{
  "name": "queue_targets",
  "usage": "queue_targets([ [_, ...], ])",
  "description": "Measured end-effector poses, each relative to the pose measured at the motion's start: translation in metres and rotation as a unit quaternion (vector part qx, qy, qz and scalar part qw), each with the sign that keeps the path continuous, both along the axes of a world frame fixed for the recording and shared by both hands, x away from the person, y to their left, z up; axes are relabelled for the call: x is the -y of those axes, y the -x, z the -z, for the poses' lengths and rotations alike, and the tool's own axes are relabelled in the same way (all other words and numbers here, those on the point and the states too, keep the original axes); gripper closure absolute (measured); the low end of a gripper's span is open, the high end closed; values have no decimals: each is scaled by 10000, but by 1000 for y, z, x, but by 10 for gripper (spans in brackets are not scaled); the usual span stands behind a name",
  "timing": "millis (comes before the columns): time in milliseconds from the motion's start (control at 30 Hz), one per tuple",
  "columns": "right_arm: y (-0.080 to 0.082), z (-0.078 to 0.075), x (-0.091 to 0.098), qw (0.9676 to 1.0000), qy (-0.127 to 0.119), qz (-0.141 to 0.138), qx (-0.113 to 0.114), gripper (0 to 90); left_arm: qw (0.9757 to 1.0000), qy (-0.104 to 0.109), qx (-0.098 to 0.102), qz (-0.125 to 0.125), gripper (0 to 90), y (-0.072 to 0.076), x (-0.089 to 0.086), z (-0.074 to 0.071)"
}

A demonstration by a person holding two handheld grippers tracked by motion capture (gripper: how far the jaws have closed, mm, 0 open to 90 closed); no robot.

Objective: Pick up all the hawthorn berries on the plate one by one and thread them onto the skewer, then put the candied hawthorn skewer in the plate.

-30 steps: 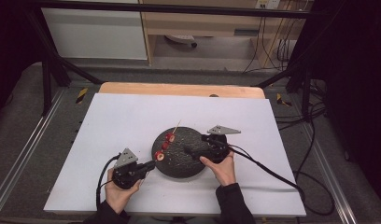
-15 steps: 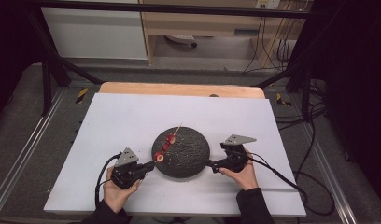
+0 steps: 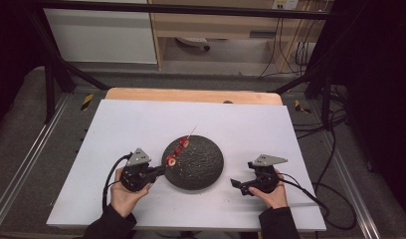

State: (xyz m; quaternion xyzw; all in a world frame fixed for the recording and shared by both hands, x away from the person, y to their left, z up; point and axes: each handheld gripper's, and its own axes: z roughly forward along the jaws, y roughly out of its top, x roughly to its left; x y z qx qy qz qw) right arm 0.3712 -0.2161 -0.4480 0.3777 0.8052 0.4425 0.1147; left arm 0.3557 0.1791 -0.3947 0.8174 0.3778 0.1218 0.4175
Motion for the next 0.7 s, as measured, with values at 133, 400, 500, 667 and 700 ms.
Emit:
queue_targets([
  [133,2,0,5,10000,38,31,13,10,9998,-186,-91,8,884,-7,5,0],
  [400,7,3,14,9999,42,98,-10,11,9985,-443,-332,-17,885,-19,14,7],
  [500,7,2,15,9999,42,103,-9,12,9975,-559,-441,15,884,-21,18,9],
  [667,8,4,17,9999,44,138,-51,13,9953,-765,-597,55,884,-26,26,13],
  [700,8,4,18,9999,52,126,-31,13,9948,-802,-631,59,884,-27,27,14],
])
